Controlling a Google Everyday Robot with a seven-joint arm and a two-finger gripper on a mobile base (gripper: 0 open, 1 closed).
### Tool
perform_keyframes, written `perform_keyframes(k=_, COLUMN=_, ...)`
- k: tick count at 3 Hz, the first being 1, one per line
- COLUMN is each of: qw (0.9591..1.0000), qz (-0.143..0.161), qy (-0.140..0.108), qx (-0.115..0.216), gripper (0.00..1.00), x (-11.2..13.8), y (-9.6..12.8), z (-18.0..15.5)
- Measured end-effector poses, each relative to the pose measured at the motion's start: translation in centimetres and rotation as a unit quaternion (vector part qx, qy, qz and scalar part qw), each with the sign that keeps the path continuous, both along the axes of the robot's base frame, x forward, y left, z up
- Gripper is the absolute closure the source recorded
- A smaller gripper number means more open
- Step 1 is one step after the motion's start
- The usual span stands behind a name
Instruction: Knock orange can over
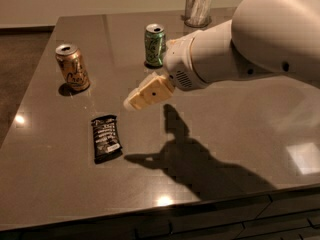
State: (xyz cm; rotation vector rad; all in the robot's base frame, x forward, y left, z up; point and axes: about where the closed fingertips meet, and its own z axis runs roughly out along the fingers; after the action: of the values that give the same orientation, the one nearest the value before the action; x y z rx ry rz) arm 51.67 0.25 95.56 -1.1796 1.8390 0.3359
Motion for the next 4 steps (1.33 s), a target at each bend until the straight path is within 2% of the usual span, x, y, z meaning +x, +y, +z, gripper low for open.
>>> perform_keyframes(k=1, qw=1.0000, qz=0.000, qy=0.000, qx=0.000, gripper=0.00, x=0.0, y=0.0, z=0.0)
perform_keyframes(k=2, qw=0.9998, qz=0.013, qy=0.011, qx=0.005, gripper=0.00, x=1.0, y=1.1, z=-0.1)
perform_keyframes(k=4, qw=0.9980, qz=0.039, qy=0.037, qx=0.032, gripper=0.00, x=3.9, y=6.0, z=-1.5)
